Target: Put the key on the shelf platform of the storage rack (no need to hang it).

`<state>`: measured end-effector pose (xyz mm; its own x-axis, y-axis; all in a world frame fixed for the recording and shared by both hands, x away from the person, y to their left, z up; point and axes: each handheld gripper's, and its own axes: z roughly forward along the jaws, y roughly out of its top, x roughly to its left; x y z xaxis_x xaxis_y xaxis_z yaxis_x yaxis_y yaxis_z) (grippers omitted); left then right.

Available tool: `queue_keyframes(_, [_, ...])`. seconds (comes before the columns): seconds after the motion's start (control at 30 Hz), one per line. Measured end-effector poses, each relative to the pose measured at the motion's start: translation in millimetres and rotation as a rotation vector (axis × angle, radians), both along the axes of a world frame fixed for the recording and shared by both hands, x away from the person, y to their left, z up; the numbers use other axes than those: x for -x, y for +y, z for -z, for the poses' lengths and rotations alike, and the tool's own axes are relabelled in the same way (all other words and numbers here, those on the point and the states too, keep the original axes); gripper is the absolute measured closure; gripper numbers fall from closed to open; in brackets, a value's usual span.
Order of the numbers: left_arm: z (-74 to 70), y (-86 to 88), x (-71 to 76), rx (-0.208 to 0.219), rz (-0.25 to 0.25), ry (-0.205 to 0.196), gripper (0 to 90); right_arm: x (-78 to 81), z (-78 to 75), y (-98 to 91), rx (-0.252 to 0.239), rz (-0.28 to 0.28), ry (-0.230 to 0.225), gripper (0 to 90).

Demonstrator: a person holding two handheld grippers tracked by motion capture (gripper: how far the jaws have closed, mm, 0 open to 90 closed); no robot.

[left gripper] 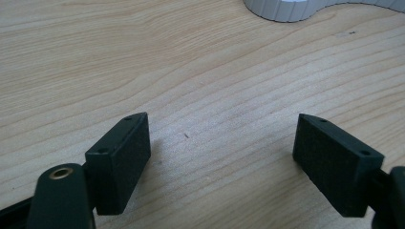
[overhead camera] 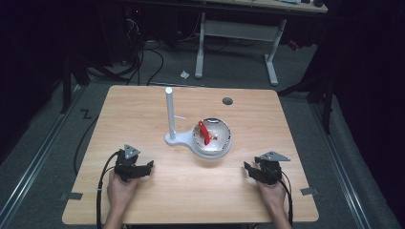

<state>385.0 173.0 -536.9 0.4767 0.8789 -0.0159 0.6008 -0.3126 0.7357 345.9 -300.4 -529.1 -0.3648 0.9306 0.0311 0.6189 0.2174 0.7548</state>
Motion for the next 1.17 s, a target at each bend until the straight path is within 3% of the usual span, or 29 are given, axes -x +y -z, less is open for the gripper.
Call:
queue_keyframes(0.57, [0.0, 0.0, 0.0, 0.0, 0.0, 0.0, 20.8, -3.0, 1.2, 6.0, 0.06, 0.003, 0.016, 43.0])
queue_keyframes(1.17, [0.0, 0.0, 0.0, 0.0, 0.0, 0.0, 20.8, -3.9, 1.2, 5.7, 0.058, 0.001, 0.018, 41.8])
